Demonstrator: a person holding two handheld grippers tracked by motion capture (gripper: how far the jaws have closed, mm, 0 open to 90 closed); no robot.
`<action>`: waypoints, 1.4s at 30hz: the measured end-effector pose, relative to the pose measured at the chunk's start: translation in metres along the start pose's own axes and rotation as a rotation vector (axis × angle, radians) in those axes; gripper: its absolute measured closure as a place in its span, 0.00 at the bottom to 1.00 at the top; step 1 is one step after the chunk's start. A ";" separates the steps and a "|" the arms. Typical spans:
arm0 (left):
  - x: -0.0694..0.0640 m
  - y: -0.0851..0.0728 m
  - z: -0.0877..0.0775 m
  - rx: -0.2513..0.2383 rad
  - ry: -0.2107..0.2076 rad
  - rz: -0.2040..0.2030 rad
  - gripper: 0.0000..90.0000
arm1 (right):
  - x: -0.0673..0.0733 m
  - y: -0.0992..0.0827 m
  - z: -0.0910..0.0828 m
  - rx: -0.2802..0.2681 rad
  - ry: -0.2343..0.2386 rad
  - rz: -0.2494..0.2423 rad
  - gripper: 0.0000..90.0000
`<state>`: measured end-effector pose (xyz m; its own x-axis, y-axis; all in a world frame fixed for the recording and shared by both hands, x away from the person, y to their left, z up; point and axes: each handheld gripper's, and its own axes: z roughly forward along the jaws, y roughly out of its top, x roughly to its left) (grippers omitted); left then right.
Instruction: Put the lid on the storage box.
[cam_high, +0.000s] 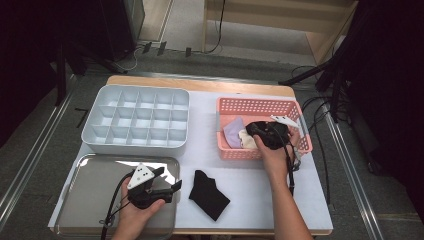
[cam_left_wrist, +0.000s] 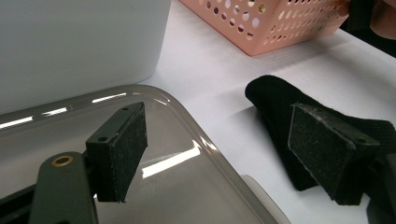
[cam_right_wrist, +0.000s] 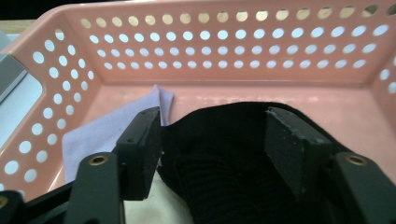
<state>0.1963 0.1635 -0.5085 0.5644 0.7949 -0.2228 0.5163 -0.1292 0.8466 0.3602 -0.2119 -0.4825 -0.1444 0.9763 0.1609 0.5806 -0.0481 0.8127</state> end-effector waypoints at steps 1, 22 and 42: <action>0.000 0.000 0.000 0.001 0.000 0.001 0.23 | 0.000 0.000 0.001 0.000 0.000 -0.002 0.40; 0.000 0.000 0.001 0.003 -0.002 -0.004 0.23 | -0.002 0.004 0.010 0.221 -0.052 -0.047 0.88; 0.001 0.000 0.000 0.006 0.001 -0.004 0.24 | -0.012 -0.003 -0.022 -0.192 0.207 0.042 0.90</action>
<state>0.1973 0.1641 -0.5085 0.5616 0.7962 -0.2251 0.5223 -0.1302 0.8427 0.3427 -0.2278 -0.4748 -0.2954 0.9099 0.2911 0.4302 -0.1454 0.8909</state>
